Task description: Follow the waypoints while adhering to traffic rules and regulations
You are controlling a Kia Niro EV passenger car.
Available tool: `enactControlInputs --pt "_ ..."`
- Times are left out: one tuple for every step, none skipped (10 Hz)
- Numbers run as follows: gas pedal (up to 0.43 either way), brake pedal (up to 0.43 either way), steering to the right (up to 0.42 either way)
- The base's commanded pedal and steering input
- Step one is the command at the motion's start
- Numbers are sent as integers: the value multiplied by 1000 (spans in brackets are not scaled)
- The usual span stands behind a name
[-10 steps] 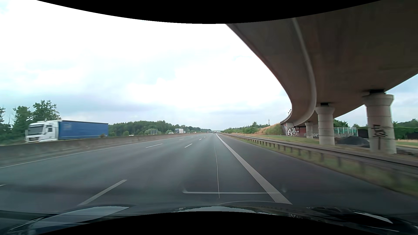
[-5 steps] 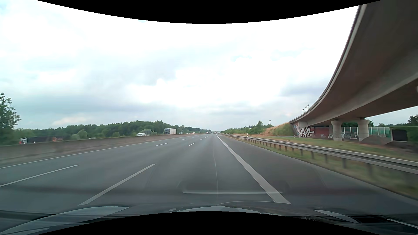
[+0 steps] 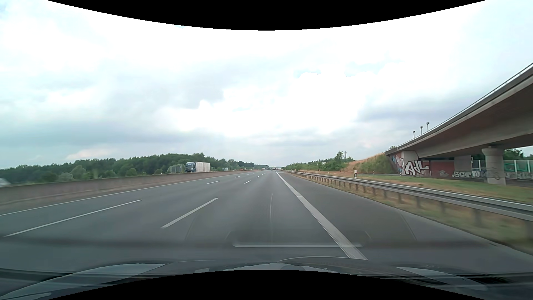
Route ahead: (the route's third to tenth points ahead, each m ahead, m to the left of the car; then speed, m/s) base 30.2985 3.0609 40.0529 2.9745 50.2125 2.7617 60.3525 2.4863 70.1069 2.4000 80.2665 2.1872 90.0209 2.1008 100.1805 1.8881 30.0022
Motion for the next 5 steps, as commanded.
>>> enactControlInputs --pt "248 0 -1" --pt "248 0 -1" --pt "248 0 -1" --pt "248 0 -1" --pt "248 0 -1"
